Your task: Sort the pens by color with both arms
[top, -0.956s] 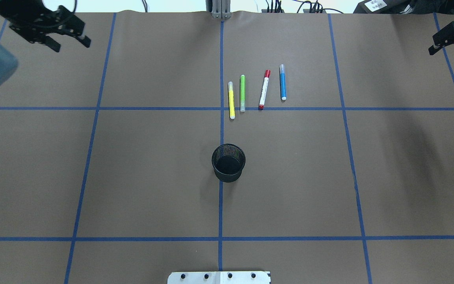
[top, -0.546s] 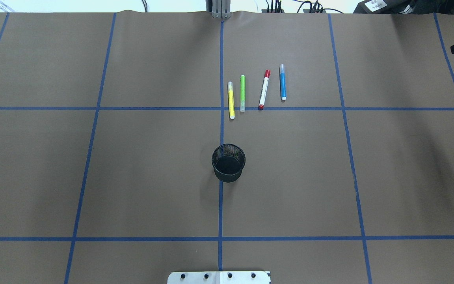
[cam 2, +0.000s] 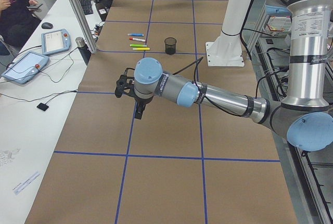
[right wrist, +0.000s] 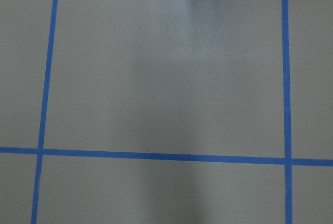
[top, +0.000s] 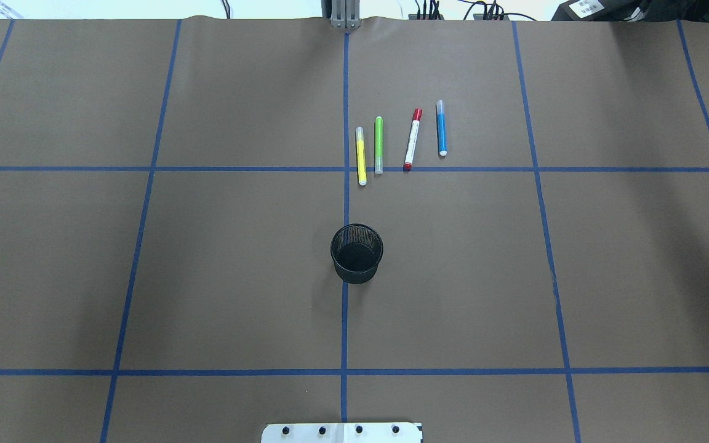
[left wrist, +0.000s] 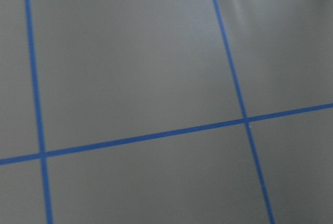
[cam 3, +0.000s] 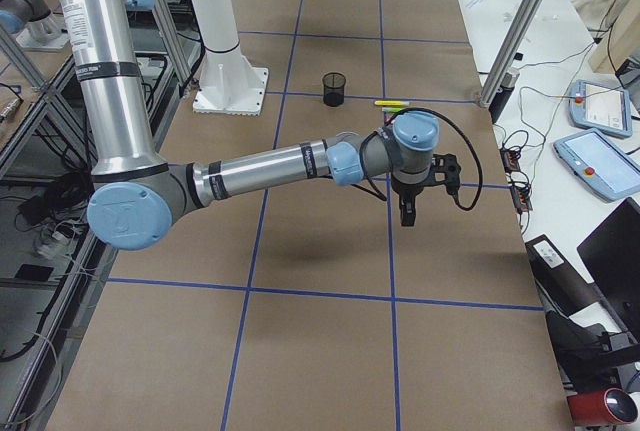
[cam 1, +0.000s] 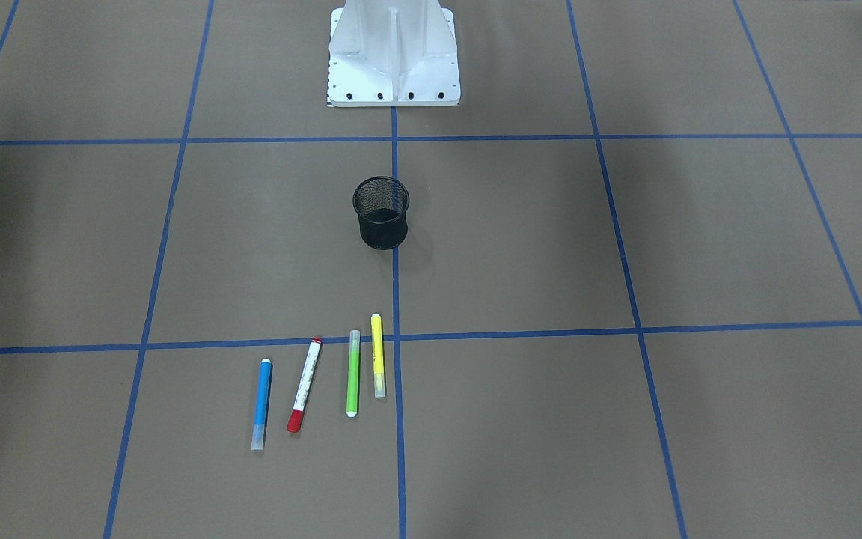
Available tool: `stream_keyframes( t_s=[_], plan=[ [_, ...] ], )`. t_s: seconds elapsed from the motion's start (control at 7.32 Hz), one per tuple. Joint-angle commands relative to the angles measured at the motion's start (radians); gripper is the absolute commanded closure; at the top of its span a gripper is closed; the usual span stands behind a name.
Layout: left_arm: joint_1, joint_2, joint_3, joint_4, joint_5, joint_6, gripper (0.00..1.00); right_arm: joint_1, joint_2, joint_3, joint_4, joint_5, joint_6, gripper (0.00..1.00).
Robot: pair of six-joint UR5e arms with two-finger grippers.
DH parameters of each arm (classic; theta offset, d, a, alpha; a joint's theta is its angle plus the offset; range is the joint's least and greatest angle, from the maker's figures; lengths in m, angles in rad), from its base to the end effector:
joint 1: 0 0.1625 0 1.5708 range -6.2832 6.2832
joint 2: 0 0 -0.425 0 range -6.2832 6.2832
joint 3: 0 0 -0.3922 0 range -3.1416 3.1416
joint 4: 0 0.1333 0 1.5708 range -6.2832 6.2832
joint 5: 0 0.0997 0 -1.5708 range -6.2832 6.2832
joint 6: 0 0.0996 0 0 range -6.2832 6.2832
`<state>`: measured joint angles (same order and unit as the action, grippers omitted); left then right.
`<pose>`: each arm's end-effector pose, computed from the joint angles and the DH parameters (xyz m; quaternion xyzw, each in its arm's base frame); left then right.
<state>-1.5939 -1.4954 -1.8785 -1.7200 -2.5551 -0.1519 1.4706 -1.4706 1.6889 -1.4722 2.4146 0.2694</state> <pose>-0.0610 -0.4614 0.5100 0.1369 0.4737 0.0136 0.8699 0.0045 -0.5439 0.5323 0.0672 -0.4239 0.0117 0.9031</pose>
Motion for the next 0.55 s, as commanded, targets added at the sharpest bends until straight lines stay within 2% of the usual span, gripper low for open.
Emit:
stream_keyframes(
  t_s=[0.0, 0.14, 0.41],
  plan=[
    [-0.053, 0.075, -0.002, 0.000, 0.009, 0.086, 0.01, 0.017, -0.031, 0.018, 0.001, -0.009, -0.054, 0.01],
    [-0.058, 0.092, 0.001, 0.000, 0.010, 0.112, 0.01, 0.017, -0.042, 0.020, 0.001, -0.044, -0.062, 0.01],
    [-0.057, 0.095, -0.001, 0.000, 0.018, 0.112, 0.01, 0.017, -0.060, 0.021, 0.001, -0.052, -0.062, 0.01]
  ],
)
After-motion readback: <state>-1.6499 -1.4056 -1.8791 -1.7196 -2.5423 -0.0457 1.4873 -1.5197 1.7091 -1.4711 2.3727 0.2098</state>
